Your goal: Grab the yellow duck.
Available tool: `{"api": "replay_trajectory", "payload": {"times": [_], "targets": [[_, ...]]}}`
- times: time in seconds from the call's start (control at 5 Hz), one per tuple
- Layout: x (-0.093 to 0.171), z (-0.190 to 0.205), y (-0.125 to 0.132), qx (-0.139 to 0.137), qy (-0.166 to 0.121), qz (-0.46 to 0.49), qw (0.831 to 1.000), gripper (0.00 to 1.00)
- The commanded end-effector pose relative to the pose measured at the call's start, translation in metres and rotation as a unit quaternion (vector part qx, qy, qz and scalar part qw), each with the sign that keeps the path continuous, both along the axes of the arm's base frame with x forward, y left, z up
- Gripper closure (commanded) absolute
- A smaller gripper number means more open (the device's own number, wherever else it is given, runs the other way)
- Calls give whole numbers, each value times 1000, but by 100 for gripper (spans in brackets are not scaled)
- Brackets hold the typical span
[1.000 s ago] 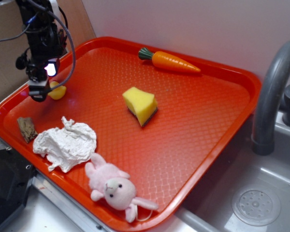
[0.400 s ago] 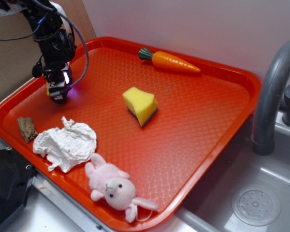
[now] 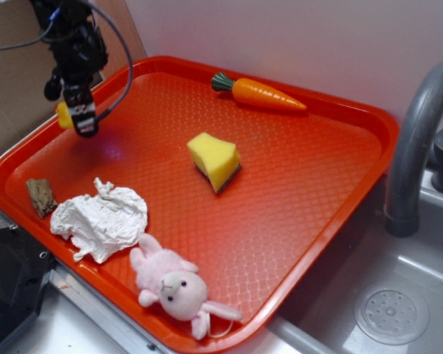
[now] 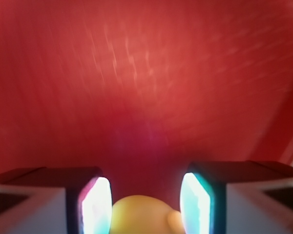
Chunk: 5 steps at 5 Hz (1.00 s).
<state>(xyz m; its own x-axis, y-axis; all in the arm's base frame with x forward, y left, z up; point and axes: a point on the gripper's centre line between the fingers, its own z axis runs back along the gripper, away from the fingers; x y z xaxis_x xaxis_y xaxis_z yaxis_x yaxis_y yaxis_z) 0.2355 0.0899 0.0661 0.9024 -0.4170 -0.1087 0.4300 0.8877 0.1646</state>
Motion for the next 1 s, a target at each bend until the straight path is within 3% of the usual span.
{"api": "replay_trajectory", "payload": {"times": [0.0, 0.2, 0.6, 0.8], "targets": [[40, 90, -73, -4, -112, 75, 991, 100], [38, 107, -101, 18, -107, 153, 982, 100], [23, 143, -120, 20, -62, 332, 941, 100], [19, 147, -113, -33, -40, 367, 929, 100]]}}
